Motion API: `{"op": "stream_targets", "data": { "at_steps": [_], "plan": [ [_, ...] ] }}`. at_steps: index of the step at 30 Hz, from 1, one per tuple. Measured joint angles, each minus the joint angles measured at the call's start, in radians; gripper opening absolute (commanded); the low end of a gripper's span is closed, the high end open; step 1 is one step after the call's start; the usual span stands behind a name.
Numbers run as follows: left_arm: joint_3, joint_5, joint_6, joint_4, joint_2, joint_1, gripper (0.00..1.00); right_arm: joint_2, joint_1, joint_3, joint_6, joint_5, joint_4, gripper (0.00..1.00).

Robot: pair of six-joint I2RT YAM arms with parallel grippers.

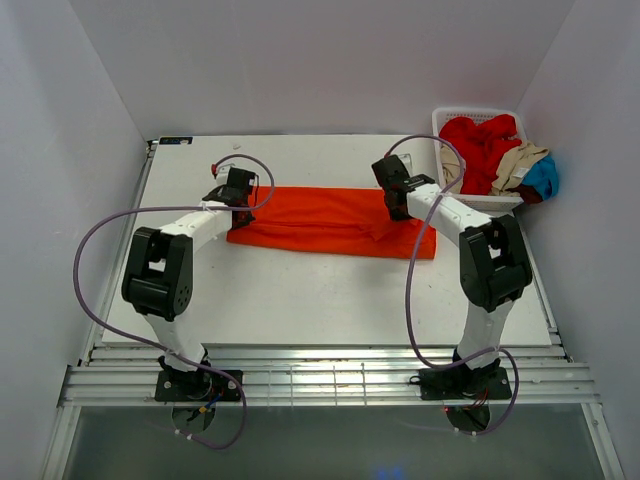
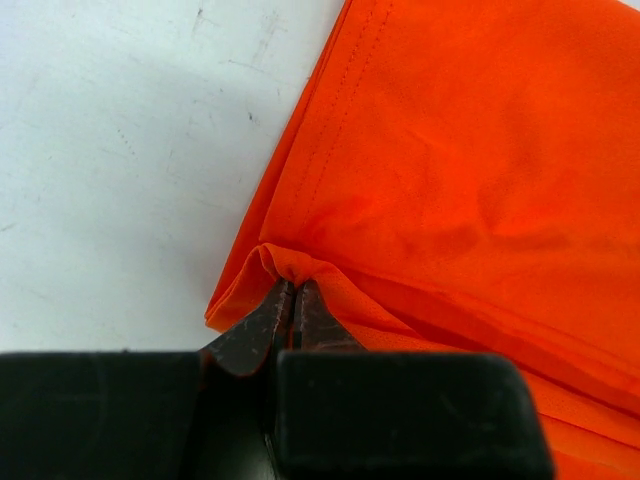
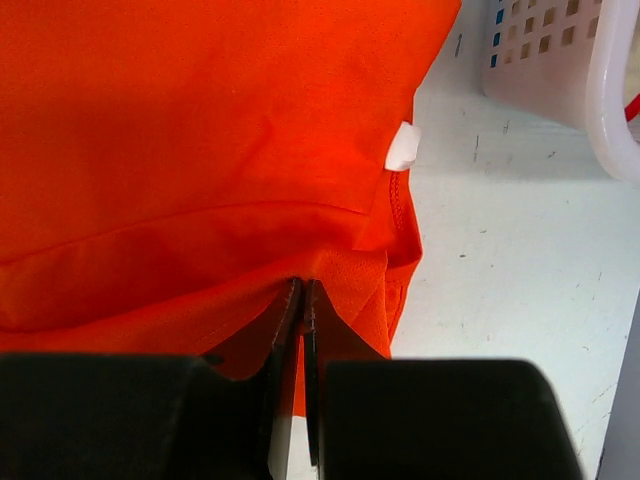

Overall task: Fold and stack the t-shirts
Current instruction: Fold the other side of the tshirt into a rectangle

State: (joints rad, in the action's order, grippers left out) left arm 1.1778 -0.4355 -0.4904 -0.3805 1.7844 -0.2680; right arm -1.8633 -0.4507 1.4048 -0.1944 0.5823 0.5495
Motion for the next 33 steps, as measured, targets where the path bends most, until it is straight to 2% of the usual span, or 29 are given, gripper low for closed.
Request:
{"op": "stream_targets", "data": {
  "at_steps": [6,20,23,24,28,30,31,33],
  "plan": [
    [0.021,0.012,0.011,0.007,0.063,0.014,0.00,-0.048,0.016,0.045,0.020,-0.006,0.002,0.08],
    [0.068,0.043,0.021,0.019,0.120,0.042,0.01,-0.115,0.064,0.121,0.049,-0.014,0.001,0.08],
    [0.092,0.049,0.024,0.023,0.139,0.047,0.08,-0.157,0.070,0.142,0.053,-0.014,0.000,0.08],
    [0.100,0.051,0.024,0.024,0.148,0.047,0.14,-0.171,0.072,0.145,0.056,-0.014,-0.001,0.08],
    [0.130,0.052,0.031,0.027,0.166,0.049,0.23,-0.212,0.079,0.153,0.068,-0.010,-0.018,0.08],
    [0.150,0.050,0.032,0.030,0.166,0.049,0.25,-0.225,0.083,0.157,0.072,-0.006,-0.033,0.13],
    [0.159,0.047,0.034,0.034,0.165,0.049,0.26,-0.226,0.084,0.159,0.074,-0.004,-0.039,0.22],
    [0.177,0.034,0.037,0.048,0.155,0.049,0.28,-0.226,0.087,0.170,0.082,0.008,-0.051,0.31]
  ]
}}
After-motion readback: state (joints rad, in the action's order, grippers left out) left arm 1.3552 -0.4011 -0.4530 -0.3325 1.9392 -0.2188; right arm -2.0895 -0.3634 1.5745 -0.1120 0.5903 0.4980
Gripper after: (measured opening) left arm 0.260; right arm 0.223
